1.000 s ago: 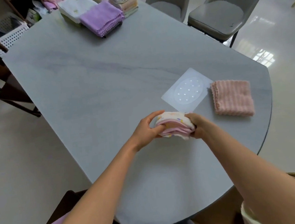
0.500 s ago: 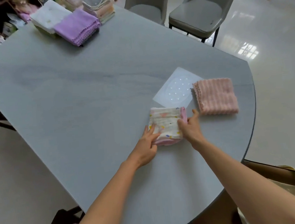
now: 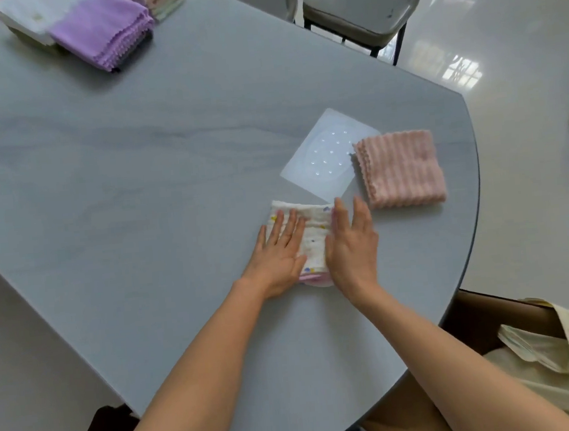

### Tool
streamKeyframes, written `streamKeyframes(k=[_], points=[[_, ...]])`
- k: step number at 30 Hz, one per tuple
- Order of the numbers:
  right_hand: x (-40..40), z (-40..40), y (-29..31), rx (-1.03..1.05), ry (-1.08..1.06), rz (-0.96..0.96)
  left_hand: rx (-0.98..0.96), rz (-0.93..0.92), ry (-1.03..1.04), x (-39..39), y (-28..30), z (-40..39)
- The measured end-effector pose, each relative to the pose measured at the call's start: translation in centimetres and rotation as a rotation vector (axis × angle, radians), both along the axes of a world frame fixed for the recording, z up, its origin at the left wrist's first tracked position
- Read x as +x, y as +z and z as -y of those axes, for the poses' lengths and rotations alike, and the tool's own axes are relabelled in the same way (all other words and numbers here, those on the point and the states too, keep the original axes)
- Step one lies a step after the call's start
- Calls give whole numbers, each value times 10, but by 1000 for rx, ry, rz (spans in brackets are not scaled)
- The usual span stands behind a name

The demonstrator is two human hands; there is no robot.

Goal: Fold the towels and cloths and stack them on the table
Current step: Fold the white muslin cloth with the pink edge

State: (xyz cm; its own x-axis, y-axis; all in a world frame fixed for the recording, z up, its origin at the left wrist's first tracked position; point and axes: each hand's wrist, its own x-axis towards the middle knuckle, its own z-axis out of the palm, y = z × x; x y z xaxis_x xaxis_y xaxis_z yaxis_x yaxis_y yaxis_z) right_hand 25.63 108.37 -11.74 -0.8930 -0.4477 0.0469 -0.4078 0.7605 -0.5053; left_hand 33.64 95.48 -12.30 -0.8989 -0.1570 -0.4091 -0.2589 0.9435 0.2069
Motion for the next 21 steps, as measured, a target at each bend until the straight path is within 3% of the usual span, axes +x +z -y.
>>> streamKeyframes(k=[2, 4, 12, 18, 20, 21], points=[[2, -5, -9, 82, 205, -202, -38, -59, -17, -2, 0, 0], [4, -9, -19, 134, 342, -242, -49, -122, 10, -3, -1, 2], [-2, -12, -42, 269, 300, -93, -5, -165, 83, -7, -29, 14], [-3, -11, -40, 414, 366, 78, 9, -19, 103, -10, -23, 9], [-3, -12, -30, 364, 388, 112, 61, -4, 169, -9, -14, 10], [0, -15, -24, 241, 348, 62, 106, -55, 266, -7, -8, 7]])
